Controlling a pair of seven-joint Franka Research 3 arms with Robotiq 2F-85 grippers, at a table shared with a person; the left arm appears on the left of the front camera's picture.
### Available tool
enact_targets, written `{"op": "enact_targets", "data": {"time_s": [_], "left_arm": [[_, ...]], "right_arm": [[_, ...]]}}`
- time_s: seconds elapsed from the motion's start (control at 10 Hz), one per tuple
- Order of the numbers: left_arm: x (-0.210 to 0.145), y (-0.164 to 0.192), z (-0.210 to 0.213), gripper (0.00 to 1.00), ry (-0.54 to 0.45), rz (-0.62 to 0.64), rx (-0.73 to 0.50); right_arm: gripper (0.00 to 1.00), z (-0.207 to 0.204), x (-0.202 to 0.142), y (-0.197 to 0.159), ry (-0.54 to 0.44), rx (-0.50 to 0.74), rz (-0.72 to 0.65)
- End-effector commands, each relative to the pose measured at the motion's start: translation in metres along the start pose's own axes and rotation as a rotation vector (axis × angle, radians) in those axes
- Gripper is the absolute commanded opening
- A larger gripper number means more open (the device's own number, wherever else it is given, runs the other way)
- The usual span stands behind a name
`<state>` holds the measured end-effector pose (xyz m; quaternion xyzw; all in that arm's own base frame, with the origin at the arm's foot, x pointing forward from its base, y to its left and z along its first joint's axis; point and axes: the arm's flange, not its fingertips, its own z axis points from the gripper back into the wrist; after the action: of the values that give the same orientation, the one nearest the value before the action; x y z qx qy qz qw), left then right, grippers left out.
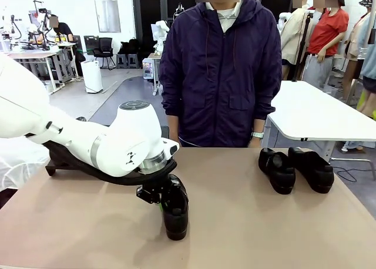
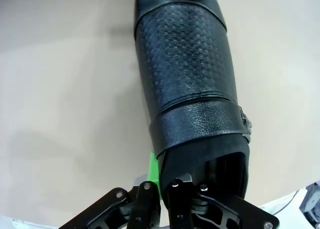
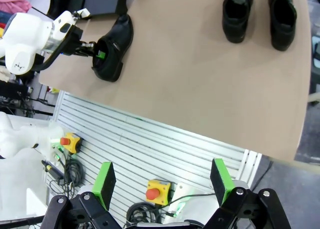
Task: Organize the shoes by placing them on the stand.
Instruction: Place the Shoe from the middle of the table onto the Shoes Stand.
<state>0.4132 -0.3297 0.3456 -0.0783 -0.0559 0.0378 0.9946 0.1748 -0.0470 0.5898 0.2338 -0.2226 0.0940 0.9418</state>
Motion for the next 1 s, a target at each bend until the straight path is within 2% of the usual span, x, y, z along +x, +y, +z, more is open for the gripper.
{"op": "enact_targets", "data": {"time_s": [0.0, 0.2, 0.3, 0.5, 0.6, 0.7, 0.9], "left_arm": [[0.005, -0.003, 0.002, 0.00, -0.004, -0.032, -0.024], [0.004, -0.008, 0.009, 0.00, 0.014, -0.097, -0.042], [0.002, -0.012, 0.018, 0.00, 0.036, -0.175, -0.066], [-0.004, -0.017, 0.053, 0.00, 0.120, -0.436, -0.127], [-0.003, -0.010, 0.074, 0.00, 0.109, -0.515, -0.147], [0.003, 0.007, 0.099, 0.00, 0.037, -0.495, -0.142], [0.015, 0.068, 0.148, 0.00, -0.172, -0.286, -0.062]], "right_arm": [[1.00, 0.002, -0.001, -0.001, -0.007, 0.015, 0.000], [1.00, 0.002, -0.001, -0.001, -0.007, 0.015, 0.000], [1.00, 0.002, -0.001, -0.001, -0.007, 0.015, 0.000], [1.00, 0.002, -0.001, -0.001, -0.007, 0.015, 0.000], [1.00, 0.002, -0.001, -0.001, -0.007, 0.015, 0.000], [1.00, 0.002, -0.001, -0.001, -0.007, 0.015, 0.000], [1.00, 0.002, -0.001, -0.001, -0.007, 0.015, 0.000]]}}
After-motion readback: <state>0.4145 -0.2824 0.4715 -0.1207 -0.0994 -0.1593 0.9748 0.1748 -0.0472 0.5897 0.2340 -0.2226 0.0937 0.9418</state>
